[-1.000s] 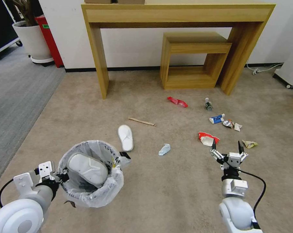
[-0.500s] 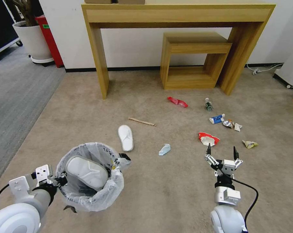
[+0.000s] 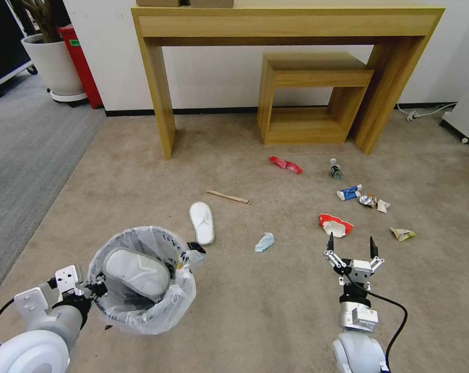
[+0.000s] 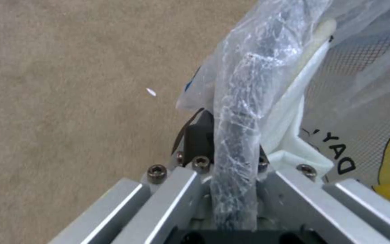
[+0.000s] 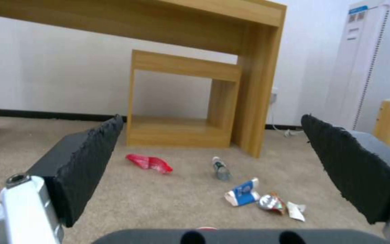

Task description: Pick up the trash bin and place the garbage on the floor into it.

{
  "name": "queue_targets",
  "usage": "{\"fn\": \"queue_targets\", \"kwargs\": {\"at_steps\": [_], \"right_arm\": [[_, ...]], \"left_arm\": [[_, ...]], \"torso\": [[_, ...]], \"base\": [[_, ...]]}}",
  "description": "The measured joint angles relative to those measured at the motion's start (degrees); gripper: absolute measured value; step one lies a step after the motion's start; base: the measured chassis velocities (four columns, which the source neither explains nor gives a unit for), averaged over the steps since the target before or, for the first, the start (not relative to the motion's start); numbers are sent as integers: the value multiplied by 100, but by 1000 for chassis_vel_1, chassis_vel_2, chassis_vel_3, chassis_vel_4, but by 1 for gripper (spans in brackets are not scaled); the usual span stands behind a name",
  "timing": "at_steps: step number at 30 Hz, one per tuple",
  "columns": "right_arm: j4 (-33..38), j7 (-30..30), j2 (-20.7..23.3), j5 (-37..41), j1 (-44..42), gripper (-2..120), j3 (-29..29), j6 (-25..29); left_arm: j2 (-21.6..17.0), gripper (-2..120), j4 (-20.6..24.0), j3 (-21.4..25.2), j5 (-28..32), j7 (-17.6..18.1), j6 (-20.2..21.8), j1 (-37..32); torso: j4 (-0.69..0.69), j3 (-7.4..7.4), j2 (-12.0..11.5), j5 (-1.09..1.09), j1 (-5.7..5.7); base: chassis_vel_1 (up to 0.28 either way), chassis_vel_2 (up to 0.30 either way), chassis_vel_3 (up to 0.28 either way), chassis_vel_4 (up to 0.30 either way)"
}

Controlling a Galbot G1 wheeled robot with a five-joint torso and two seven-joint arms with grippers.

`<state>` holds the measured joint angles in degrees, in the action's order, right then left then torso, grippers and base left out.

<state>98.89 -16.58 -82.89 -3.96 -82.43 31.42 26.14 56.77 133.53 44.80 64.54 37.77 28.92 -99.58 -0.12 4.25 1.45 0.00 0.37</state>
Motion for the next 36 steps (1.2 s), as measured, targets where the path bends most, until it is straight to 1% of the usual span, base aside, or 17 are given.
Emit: {"fn": "queue_targets", "kwargs": {"at_steps": [16,27,31,35,36], "right_arm": [[-246,64,-85,-164,156,100,-130,56],[-338,85,-76,-220,204,100,-143,85],[-374,83,-70,-233,235,100,-147,81],[-451,14,-67,-422,277,100,-143,117],[-502,-1,-67,-541,303,100,-127,217]], "left_arm": [[2,0,-105,-73,-16,6,-33,53],[-3,0,-153,-141,-34,8,-55,79],[-5,0,-170,-150,-44,7,-75,86],[-9,0,-183,-156,-45,7,-87,99],[-18,0,-193,-162,-52,7,-89,98]], "torso": [[0,0,0,1,0],[-1,0,0,0,1],[0,0,0,0,0],[0,0,0,1,0],[0,0,0,0,0]], "base": [[-109,110,112,-116],[-152,139,140,-154],[-159,164,173,-162],[-162,162,156,-155],[-145,152,141,-139]]}}
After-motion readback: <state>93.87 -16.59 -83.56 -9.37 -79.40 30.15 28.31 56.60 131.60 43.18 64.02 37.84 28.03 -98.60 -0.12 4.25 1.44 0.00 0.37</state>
